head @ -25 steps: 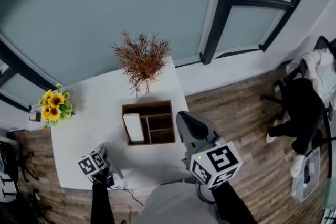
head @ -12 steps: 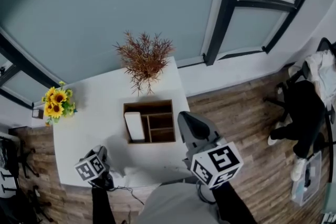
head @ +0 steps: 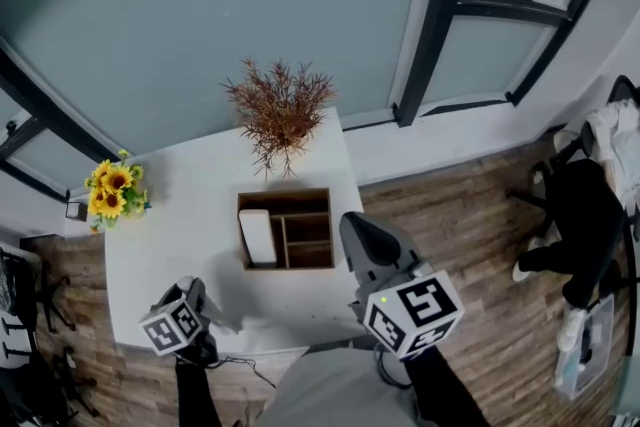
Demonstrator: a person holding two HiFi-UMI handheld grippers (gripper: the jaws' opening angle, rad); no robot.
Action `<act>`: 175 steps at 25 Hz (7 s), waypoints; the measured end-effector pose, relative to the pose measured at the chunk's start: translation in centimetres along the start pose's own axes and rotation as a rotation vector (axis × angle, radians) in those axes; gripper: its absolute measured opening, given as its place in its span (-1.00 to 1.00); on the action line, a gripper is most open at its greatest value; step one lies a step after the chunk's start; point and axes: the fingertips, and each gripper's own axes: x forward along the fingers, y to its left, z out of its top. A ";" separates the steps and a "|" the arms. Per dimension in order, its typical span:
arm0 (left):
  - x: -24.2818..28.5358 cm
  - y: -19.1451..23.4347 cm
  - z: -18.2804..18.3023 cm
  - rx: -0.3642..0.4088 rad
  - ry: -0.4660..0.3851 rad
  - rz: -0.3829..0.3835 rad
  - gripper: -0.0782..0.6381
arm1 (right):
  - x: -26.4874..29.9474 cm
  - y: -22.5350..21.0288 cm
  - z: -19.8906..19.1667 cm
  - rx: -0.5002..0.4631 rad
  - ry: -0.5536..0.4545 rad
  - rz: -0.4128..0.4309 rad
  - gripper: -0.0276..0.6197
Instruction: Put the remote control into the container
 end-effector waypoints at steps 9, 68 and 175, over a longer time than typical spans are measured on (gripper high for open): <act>-2.1 -0.9 0.9 0.017 -0.060 -0.009 -0.13 | -0.5 0.1 -0.1 0.003 -0.001 0.008 -0.90; -12.0 -13.9 13.8 0.157 -0.498 -0.314 -0.13 | -5.1 -1.8 0.3 0.007 -0.043 -0.087 -0.90; -3.2 -25.9 7.3 0.397 -0.369 -0.399 -0.13 | -8.2 -6.9 0.7 0.039 -0.065 -0.221 -0.90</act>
